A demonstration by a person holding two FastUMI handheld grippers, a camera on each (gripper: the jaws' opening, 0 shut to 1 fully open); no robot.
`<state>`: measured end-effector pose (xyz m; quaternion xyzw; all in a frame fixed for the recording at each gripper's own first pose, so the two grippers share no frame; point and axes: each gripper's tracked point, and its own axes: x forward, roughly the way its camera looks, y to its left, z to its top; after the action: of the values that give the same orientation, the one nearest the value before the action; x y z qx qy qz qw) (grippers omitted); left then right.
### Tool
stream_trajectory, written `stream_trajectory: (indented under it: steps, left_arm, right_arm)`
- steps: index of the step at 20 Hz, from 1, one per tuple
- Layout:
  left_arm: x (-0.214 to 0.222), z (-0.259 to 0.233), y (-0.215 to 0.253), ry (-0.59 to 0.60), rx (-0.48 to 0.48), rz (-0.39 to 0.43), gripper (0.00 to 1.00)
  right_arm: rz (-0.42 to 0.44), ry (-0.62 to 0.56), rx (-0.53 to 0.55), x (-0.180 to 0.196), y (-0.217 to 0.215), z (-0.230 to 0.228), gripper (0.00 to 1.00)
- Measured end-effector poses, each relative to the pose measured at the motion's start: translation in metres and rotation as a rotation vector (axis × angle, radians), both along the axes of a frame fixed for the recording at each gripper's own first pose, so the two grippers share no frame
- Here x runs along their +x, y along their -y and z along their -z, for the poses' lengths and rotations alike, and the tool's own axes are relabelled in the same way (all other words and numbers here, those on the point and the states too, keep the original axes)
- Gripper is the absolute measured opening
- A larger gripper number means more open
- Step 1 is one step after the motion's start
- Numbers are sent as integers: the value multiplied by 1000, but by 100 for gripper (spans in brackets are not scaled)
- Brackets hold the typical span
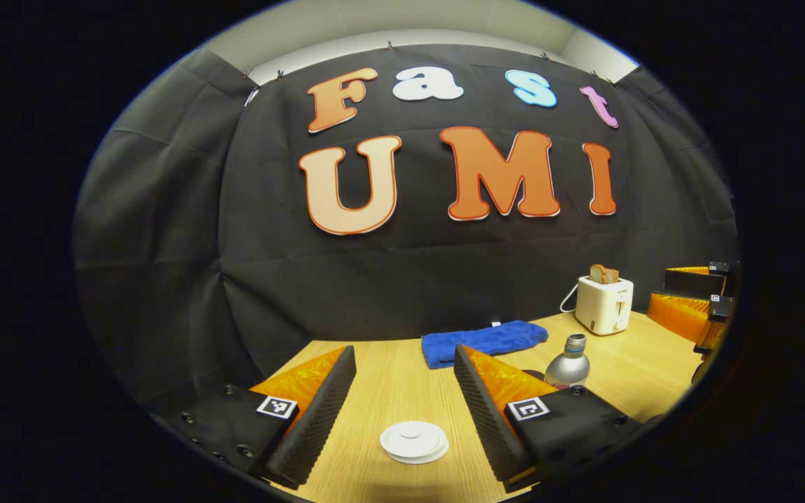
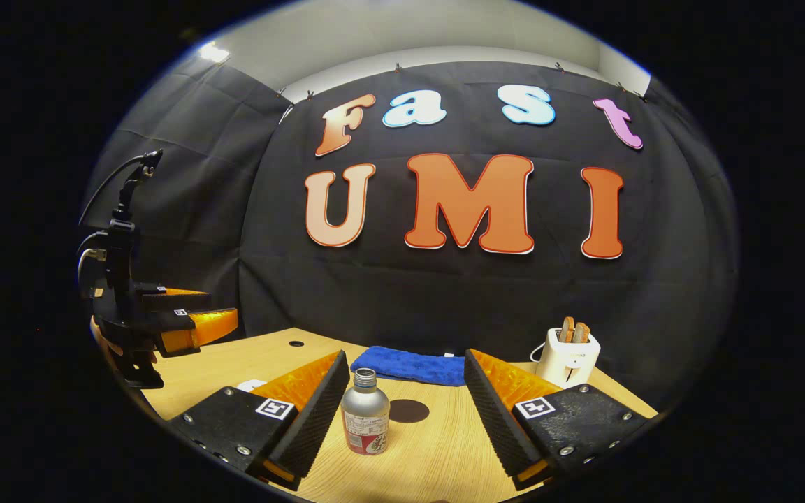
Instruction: Open the teacup lid with one hand, grasp the water bottle and pour water into the teacup with the other hand; after pouring, place the water bottle on the coaster and then close the teacup lid.
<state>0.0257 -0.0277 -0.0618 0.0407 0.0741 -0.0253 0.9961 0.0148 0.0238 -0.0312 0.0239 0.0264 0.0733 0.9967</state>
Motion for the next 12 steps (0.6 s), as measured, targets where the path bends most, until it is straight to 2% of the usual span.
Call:
stream_trajectory:
  steps: [6,10,12]
  left_arm:
    - [6,45,0,-101,46,7,95]
    - [13,78,8,-153,37,36,96]
    - [16,98,11,-197,33,54,93]
  right_arm:
    - [-36,-54,30,12,-10,30,99]
    - [-70,-119,36,22,-18,57,99]
    - [-81,-132,23,22,-20,66,99]
